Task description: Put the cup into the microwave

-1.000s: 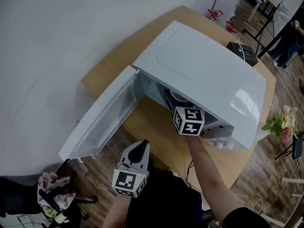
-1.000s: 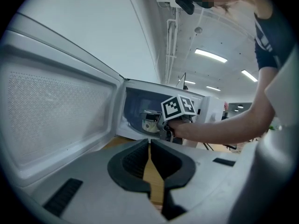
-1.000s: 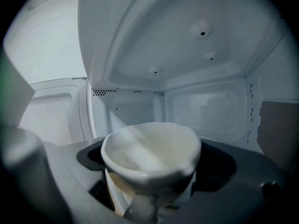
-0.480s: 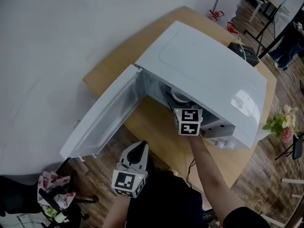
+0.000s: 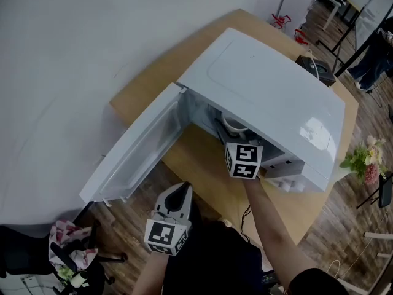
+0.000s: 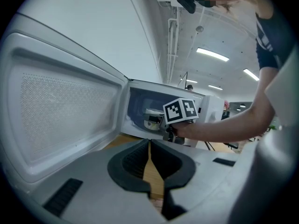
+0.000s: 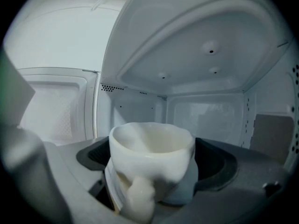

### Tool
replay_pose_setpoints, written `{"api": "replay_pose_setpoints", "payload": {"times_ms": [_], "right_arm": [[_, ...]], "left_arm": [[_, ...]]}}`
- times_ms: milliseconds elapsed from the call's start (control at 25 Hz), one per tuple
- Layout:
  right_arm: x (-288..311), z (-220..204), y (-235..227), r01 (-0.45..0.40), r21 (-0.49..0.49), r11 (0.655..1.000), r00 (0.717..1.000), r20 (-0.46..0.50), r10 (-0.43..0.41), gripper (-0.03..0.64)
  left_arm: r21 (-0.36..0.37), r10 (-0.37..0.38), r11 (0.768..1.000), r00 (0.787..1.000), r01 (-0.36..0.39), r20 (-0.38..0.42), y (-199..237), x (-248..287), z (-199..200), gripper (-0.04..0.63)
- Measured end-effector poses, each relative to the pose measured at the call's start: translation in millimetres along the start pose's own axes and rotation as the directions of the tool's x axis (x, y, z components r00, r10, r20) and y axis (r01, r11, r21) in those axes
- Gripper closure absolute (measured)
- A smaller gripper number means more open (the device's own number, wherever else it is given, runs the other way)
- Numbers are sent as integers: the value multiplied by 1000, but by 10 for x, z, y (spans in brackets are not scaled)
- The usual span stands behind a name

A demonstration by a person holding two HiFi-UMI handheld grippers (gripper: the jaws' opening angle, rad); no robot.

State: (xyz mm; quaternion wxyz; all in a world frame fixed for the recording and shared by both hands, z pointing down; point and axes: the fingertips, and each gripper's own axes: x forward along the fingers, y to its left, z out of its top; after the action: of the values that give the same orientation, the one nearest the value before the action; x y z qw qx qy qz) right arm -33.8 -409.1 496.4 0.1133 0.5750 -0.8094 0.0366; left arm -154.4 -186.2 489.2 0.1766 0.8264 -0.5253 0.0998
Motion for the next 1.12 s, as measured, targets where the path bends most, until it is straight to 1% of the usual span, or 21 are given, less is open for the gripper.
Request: {"api": "replay_pose_setpoints", "payload": {"times_ms": [360,600,960,1120], "right_arm": [[-116,84,52,-10,6,1000,999,34,10,102],[-263,140,80,-10,28,1000,996,84,8,103],[-543,38,150,-3,69,998,997,79,-3,103],[-657,-18,190,-17,111,994,997,74,8,103]], "left_arm": [[-1,22,1000,1000,-22,9,1,-137,-11,578],[1,24,1000,1000,-24,7,-41,-189,-40,578],[16,7,1000,1000,-7,8,-172,-209,-69,578],[20,4,1000,1000,-5,9,-237,-221,-89,578]]}}
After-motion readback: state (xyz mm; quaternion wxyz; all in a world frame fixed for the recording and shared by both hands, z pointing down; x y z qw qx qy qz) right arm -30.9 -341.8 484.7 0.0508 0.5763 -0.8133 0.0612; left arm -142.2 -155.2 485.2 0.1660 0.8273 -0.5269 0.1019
